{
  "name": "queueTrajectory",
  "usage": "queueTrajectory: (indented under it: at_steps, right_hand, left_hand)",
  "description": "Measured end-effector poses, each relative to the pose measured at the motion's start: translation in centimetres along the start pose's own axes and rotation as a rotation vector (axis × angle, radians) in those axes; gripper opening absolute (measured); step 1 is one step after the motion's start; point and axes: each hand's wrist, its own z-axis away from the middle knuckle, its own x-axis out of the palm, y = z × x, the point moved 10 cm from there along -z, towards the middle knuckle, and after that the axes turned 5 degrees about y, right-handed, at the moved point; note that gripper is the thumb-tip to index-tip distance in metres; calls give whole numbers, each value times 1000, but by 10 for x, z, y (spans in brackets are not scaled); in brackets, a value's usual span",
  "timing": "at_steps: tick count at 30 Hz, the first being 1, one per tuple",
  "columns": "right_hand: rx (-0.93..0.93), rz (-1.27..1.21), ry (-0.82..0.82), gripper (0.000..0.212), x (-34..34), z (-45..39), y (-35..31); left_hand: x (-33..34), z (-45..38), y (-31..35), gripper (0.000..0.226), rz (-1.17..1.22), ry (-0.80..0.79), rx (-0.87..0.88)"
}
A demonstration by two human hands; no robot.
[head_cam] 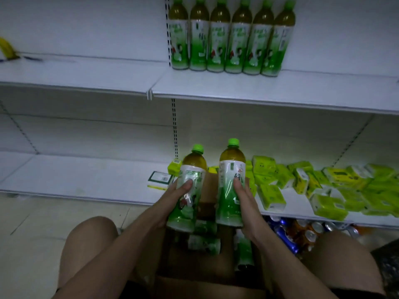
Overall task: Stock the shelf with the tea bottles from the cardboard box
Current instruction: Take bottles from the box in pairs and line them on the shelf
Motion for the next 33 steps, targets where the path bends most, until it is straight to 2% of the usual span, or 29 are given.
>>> queueTrajectory:
  at_steps: [3,5,7,11,16,20,25,28,33]
  right_hand:
    - [-112,80,-23,85,18,-7,-50]
    - [-169,106,-21,99,32,-10,-81]
    - [-233,91,-25,92,44,-15,-111]
    - [-362,30,-48,59,64,-28,-164]
    - [-517,64,-15,43,81,-36,-219]
    - [-596,138,-6,44,98,-49,-254]
    - [-679,187,26,29,117,-72,-289]
    - [-685,175,29,36,128,-89,-296]
    - [-695,185,-6,47,144,-117,-296]
  left_hand:
    - [9,4,72,51,-38,-33,118]
    - [12,7,121,46,-52,-24,209]
    - [11,10,165,49,-32,16,295]
    - [2,15,238,41,-37,94,464]
    - [-9,7,302,50,-66,185,569]
    - [-22,-11,334,48,-77,258,619]
    - [-30,-39,352,54,-32,264,626]
    - [-33,-53,359,62,-23,263,639]
    - [-39,-73,359,55,-38,244,648]
